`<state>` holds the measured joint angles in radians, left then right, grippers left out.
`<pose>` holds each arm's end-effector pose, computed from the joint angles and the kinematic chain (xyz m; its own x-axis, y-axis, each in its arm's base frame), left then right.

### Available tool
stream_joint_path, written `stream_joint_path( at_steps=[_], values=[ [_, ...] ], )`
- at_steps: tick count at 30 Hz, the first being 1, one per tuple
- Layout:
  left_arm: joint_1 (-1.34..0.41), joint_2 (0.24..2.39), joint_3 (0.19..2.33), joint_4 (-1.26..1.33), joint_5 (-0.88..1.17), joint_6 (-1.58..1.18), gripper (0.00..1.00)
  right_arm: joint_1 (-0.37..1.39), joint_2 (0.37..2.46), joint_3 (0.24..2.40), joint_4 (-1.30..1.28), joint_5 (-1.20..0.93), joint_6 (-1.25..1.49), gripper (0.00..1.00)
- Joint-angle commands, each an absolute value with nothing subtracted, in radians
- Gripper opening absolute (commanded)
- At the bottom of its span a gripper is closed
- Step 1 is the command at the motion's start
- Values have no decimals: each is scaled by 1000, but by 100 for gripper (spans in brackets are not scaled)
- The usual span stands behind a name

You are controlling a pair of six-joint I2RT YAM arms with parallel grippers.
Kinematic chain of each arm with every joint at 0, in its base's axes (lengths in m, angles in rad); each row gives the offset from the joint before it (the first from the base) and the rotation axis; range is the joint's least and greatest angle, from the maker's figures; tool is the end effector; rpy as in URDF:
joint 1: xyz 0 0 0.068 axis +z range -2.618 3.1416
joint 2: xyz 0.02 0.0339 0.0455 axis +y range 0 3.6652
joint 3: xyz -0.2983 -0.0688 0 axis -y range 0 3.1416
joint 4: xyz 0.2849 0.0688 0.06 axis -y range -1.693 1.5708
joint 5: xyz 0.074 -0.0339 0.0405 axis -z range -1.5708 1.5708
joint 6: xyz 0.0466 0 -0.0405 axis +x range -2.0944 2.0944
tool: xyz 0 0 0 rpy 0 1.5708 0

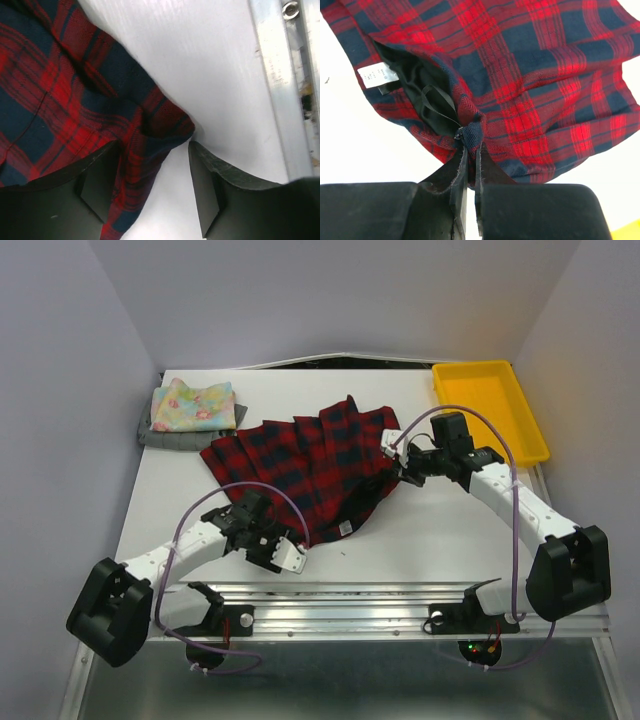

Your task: Fold and stack the skirts

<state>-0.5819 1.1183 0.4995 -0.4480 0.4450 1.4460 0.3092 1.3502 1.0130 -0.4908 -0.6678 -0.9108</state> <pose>0.1665 -0.1336 0.1638 0.5735 0.6947 -0.4341 0.8092 -0.3979 0.4323 0.2944 0.1243 0.2855 0.0737 -0.6276 -0.7750 -0.9454 0.2034 -0.2547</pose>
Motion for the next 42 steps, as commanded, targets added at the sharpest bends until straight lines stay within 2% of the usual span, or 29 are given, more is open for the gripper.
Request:
stream_joint_path(
  at_steps=[1,2,5,7,8,11,15,17,23,27,32,42],
  values=[
    [-591,1135,492,-431,430,1445,58,314,1313,1039,-425,-634,-838,1],
    [-591,1135,502,-434,422,1434,32,302,1312,1042,-420,-632,-835,1],
    [-557,1109,569,-452,446,1335,8,273,1305,1063,-416,-615,-798,1],
    [-488,1059,632,-459,504,1243,0,217,1312,1107,-405,-601,-732,1],
    [-401,1046,664,-442,535,1203,0,192,1327,1129,-400,-597,-707,1],
    [-296,1045,881,-420,615,1039,0,95,1392,1262,-376,-577,-580,1],
    [-119,1138,1109,-354,690,792,0,31,1504,1498,-370,-540,-395,1],
    [-91,1173,1226,-319,713,668,0,31,1540,1618,-368,-546,-342,1],
    [-69,1239,1377,-239,761,433,0,31,1628,1813,-373,-577,-190,1],
    [-67,1212,1371,-290,796,410,0,31,1569,1777,-373,-568,-201,1],
    [-67,1077,1374,-408,856,433,0,31,1415,1654,-413,-580,-235,1],
    [-67,813,1549,-598,835,354,0,31,1019,1586,-572,-615,-255,1]
  ],
)
